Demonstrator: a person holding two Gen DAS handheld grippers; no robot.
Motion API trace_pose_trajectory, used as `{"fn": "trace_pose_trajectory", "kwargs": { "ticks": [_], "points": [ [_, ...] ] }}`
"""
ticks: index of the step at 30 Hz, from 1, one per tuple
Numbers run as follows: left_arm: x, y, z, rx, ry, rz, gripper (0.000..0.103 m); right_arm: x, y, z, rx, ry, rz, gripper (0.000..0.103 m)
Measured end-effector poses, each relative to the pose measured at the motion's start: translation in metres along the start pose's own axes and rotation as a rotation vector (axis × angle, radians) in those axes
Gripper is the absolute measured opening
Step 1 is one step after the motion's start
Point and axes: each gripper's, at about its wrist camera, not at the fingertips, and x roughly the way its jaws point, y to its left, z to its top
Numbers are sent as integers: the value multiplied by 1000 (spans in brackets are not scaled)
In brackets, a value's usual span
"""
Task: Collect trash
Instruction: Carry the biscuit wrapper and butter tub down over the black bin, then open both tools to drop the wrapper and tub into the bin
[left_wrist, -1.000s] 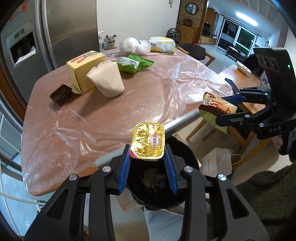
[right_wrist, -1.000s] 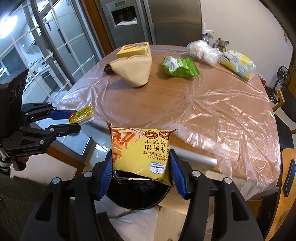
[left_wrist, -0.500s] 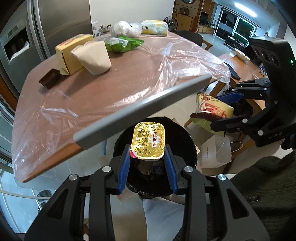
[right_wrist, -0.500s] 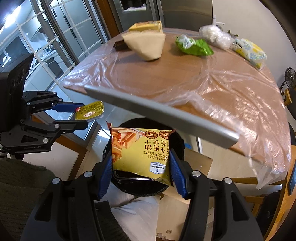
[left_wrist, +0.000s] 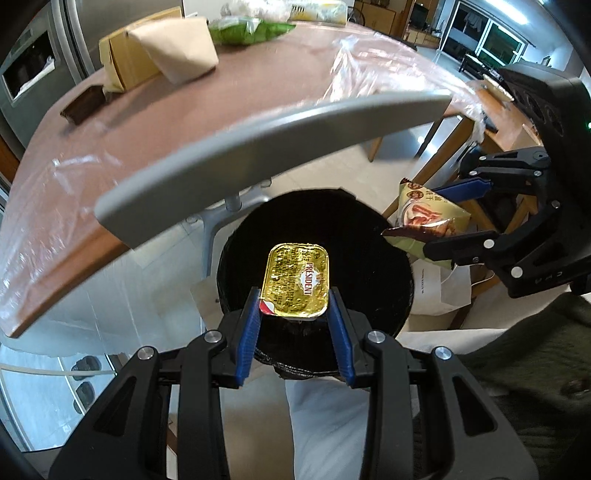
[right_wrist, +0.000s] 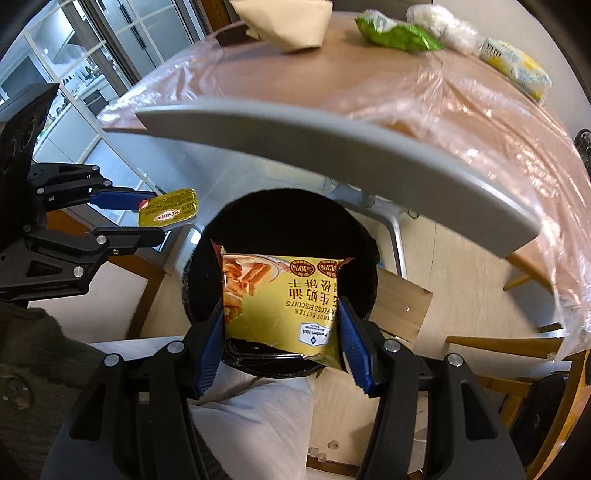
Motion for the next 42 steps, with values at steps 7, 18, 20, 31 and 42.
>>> {"fn": "trace_pose_trajectory", "kwargs": {
  "ticks": [7,18,20,31,42],
  "points": [
    [21,5,-3,-14,39,9,38,20,-4,-2,15,30,-7,56],
    [41,7,-5,-5,74,16,38,34,-5,3,23,49,-23,56],
    [45,6,-7,-4,81,16,38,36,-6,1,22,54,-26,56],
    [63,9,-8,6,114,27,38,54,2,2,9,83,-61,56],
    [77,9,-7,19,136,39,38,73,1,2,9,127,-79,56]
  ]
}}
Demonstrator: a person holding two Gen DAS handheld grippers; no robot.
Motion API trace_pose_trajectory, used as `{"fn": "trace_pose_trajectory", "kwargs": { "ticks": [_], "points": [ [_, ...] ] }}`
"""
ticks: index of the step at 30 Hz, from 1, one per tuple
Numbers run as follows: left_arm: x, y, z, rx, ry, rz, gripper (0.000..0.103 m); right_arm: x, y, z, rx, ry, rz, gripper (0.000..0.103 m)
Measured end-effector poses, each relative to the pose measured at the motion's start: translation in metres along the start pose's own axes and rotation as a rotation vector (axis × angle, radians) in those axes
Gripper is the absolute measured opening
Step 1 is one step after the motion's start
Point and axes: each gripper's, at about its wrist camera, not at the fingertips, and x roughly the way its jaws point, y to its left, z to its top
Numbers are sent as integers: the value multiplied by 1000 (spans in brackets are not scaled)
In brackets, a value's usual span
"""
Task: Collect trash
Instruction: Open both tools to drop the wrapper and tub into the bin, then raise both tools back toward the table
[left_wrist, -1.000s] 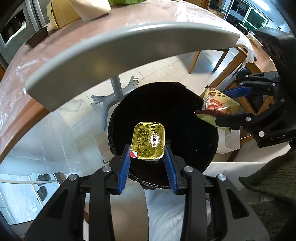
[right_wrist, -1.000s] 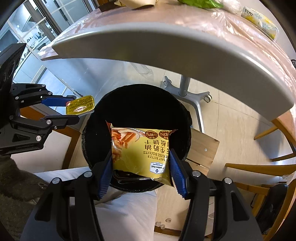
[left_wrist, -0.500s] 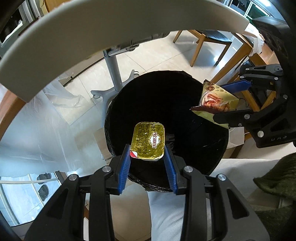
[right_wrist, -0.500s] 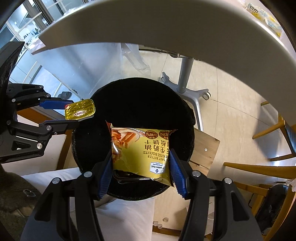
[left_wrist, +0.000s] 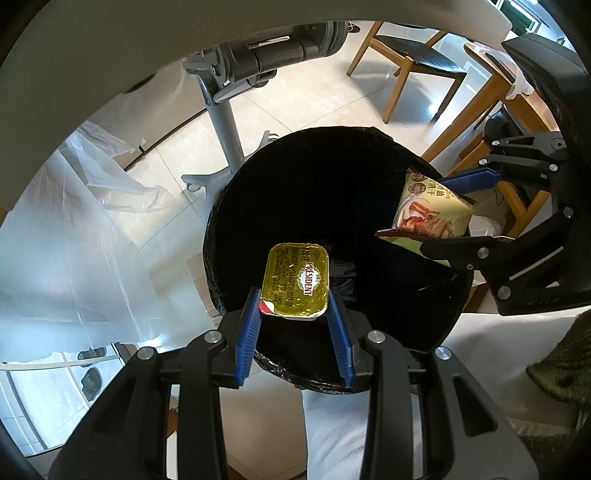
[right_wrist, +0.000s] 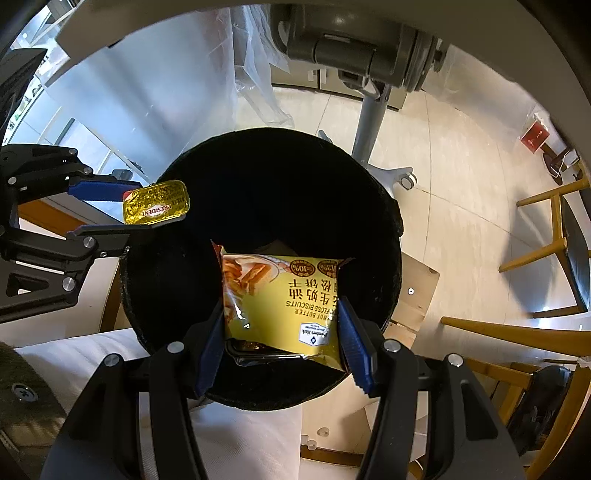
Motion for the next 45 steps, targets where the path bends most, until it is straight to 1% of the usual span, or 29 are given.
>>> {"fn": "trace_pose_trajectory", "kwargs": {
  "ticks": [16,17,19,20,21,23,26,27,28,29,32,33,35,36,37,38,39,40,42,43,45],
  "points": [
    [9,-1,4,21,9,11,38,7,0,5,23,14,-20,56],
    [9,-1,4,23,6,2,40,7,-1,4,23,9,-15,60],
    [6,-1,4,25,-2,19,71,4,-2,3,29,-1,-20,70],
    [5,-1,5,26,-14,22,74,3,-3,3,32,-8,-26,78],
    [2,0,5,23,-19,15,74,1,-3,3,33,-12,-24,81],
    [-2,2,4,14,-18,15,74,-5,-5,2,37,-14,-17,81],
    [-12,5,-1,7,-23,27,74,-25,-9,-4,37,-29,-20,81],
    [-22,7,-4,0,-34,21,74,-35,-10,-6,32,-41,-25,81],
    [-31,9,-6,-3,-47,17,74,-45,-11,-8,26,-55,-29,81],
    [-39,10,-7,-6,-60,16,74,-63,-12,-11,18,-85,-31,81],
    [-84,19,-12,-24,-139,8,74,-107,-15,-11,11,-171,-38,82],
    [-100,23,-11,-32,-172,6,74,-122,-17,-9,16,-208,-34,85],
    [-125,32,-3,-50,-234,7,77,-155,-25,2,31,-310,-32,92],
    [-143,41,3,-67,-290,29,85,-168,-30,10,42,-358,-38,97],
    [-152,48,7,-78,-321,52,93,-176,-36,19,56,-395,-42,98],
    [-163,61,15,-99,-367,102,95,-182,-43,28,71,-430,-41,99],
    [-167,70,21,-114,-393,133,98,-185,-53,43,92,-460,-38,99],
    [-170,84,30,-140,-421,171,101,-184,-60,53,108,-467,-43,99],
    [-163,112,49,-194,-425,227,101,-177,-79,84,145,-473,-88,99],
    [-158,126,58,-221,-426,244,101,-174,-83,94,158,-472,-103,99],
    [-146,152,75,-281,-402,260,101,-165,-98,123,184,-467,-105,99]
  ]
}}
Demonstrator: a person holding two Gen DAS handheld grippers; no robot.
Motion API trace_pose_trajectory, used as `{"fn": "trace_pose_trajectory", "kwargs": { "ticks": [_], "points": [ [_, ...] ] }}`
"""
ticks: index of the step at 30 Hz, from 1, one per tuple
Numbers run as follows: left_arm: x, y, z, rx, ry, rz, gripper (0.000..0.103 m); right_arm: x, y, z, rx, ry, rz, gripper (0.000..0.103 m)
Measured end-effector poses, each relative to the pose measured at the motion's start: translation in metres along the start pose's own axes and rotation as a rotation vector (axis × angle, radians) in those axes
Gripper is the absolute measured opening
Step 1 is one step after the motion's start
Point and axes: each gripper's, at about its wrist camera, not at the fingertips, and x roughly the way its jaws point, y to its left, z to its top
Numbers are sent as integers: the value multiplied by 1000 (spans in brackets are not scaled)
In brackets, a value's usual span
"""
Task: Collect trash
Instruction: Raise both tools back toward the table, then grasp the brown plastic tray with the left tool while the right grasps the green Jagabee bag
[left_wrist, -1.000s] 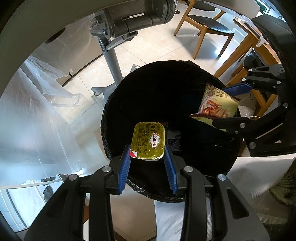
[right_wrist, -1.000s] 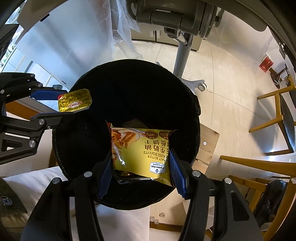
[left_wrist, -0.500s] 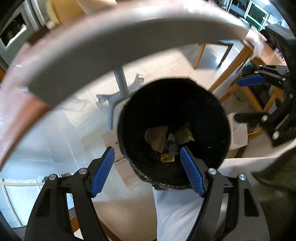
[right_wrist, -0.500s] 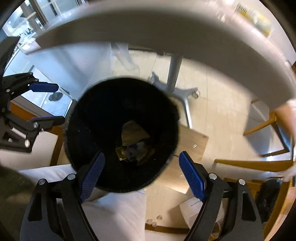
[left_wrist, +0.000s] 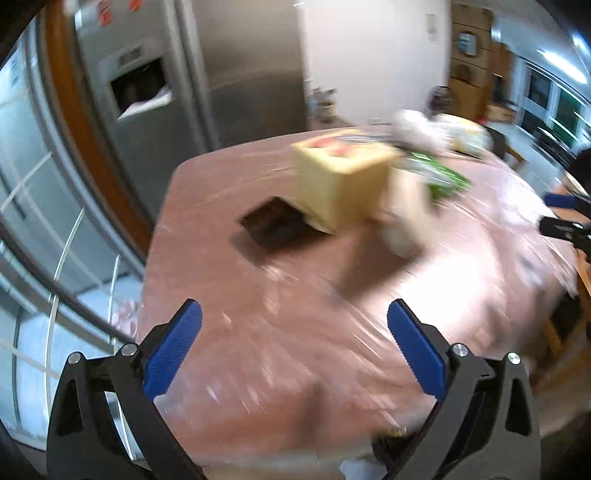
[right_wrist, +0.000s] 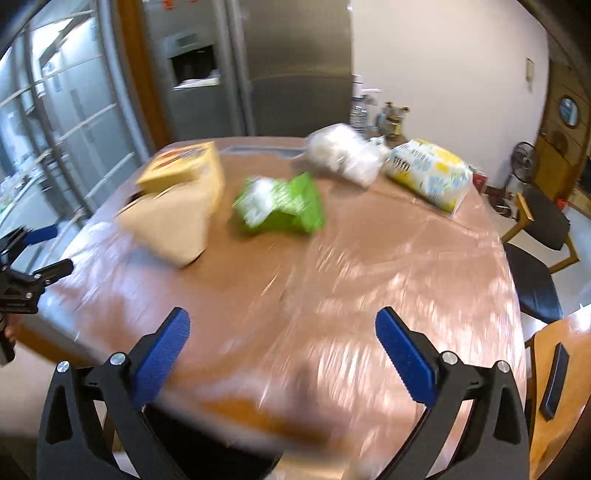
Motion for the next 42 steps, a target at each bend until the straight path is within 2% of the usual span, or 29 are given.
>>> {"fn": "trace_pose_trajectory", "kwargs": {
  "ticks": [3,6,10,14,21,25,33,35,37,40,42],
  "points": [
    [32,9,22,-5,13,1,101,33,-8,28,11,40,35,99],
    [58,10,34,101,40,23,101,60,-5,46,-20,79,33,99],
    [81,12,45,168,74,-9,101,82,-4,61,-29,105,38,99],
    [98,20,56,175,93,-44,101,98,-3,69,-20,125,54,99],
    [114,25,63,189,115,-92,101,116,4,82,-25,167,139,99],
    [118,25,67,194,118,-114,101,123,2,84,15,190,180,99],
    [117,20,66,228,99,-117,100,138,6,86,30,212,144,99],
    [116,21,65,232,95,-130,95,140,9,88,28,211,135,99],
    [115,23,66,228,95,-142,85,139,9,88,33,206,138,97],
    [114,25,67,218,100,-163,71,137,9,89,40,200,154,90],
    [113,24,68,221,100,-168,66,135,7,90,44,191,169,83]
  ]
}}
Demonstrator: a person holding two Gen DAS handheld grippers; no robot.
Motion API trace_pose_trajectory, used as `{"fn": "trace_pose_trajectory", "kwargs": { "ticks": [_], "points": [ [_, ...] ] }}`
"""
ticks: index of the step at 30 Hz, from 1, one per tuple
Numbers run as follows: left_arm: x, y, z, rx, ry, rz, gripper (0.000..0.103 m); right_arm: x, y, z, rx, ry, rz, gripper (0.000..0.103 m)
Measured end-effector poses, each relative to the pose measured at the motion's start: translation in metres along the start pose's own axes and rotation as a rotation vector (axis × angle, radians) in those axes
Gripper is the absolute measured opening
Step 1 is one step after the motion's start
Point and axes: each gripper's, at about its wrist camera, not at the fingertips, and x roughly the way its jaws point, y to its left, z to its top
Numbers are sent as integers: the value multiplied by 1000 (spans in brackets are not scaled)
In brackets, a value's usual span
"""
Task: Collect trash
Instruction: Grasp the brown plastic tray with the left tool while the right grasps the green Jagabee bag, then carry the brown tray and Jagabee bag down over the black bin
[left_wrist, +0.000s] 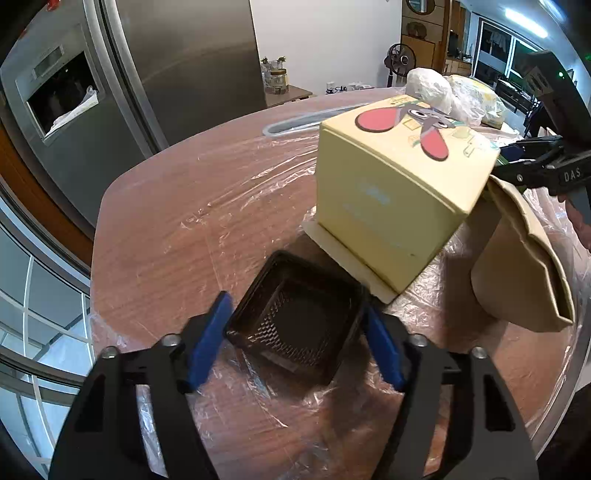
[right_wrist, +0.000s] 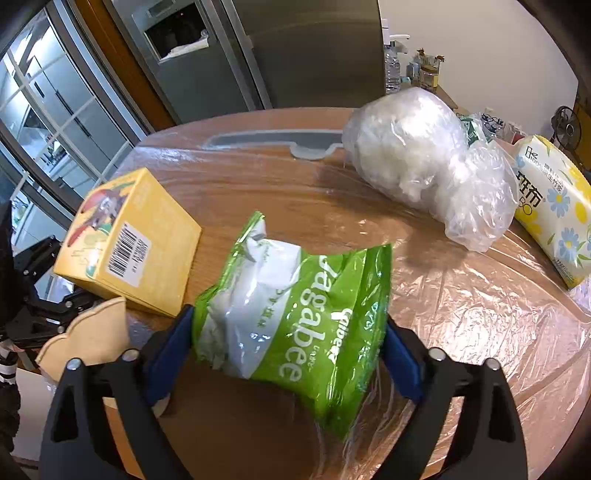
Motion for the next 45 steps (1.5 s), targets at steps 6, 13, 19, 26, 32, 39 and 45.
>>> {"fn": "trace_pose_trajectory", "kwargs": {
  "ticks": [6,13,19,26,32,39,45],
  "points": [
    [-4,-3,-3,-8,-5,20,64,-6,-2,-2,7,-19,12,77],
    [-13,0,-8,-78,-19,31,58,-16,-5,-11,23,-41,26,74],
    [-17,-8,-11,-93,-17,32,56,-25,-6,-19,25,-59,23,73],
    [-25,-16,-15,-104,-23,34,56,-36,-3,-27,24,-73,14,72],
    [-33,-24,-18,-114,-31,38,56,-44,-3,-35,25,-83,12,72],
    [-45,-35,-23,-111,-39,42,56,-57,-1,-49,27,-96,11,71],
    [-55,-47,-28,-111,-48,35,56,-69,3,-63,19,-106,5,71]
  ]
}}
